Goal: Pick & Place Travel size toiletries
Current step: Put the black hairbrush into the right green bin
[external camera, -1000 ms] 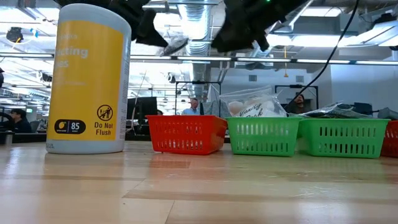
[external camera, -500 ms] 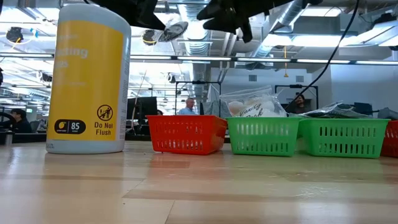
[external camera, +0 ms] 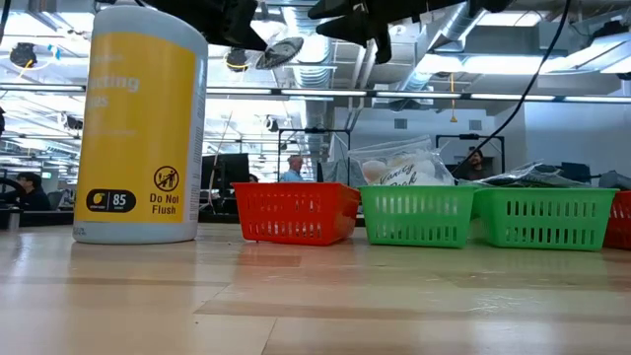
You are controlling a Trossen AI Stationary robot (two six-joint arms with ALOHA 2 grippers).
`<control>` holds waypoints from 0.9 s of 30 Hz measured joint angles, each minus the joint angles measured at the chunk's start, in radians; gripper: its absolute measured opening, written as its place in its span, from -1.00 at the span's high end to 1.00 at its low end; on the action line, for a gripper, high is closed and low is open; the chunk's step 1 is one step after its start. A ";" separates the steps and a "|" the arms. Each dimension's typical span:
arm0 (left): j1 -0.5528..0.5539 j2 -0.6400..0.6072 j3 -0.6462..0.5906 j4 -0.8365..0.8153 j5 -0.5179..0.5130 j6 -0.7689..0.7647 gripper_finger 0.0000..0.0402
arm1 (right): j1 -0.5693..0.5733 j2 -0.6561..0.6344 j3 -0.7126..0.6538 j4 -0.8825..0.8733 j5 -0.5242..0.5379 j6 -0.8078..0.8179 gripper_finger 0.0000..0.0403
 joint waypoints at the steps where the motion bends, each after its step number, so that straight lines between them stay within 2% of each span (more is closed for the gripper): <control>1: 0.000 0.000 0.000 0.004 0.000 0.000 1.00 | -0.002 0.000 0.000 0.000 0.000 0.000 0.39; 8: 0.000 0.004 0.000 0.049 0.000 0.024 1.00 | -0.012 0.017 0.000 0.014 -0.002 0.000 0.39; 12: -0.006 0.017 -0.001 0.088 0.002 0.042 1.00 | -0.026 0.053 -0.002 0.039 -0.011 0.000 0.39; 15: -0.008 0.034 -0.001 0.101 0.011 0.045 1.00 | -0.042 0.091 0.013 0.102 -0.055 0.000 0.39; 19: -0.010 0.055 -0.002 0.114 0.020 0.048 1.00 | -0.062 0.143 0.048 0.096 -0.059 -0.002 0.39; 27: -0.017 0.066 0.000 0.122 0.018 0.068 1.00 | -0.087 0.142 0.061 0.077 -0.079 -0.022 0.44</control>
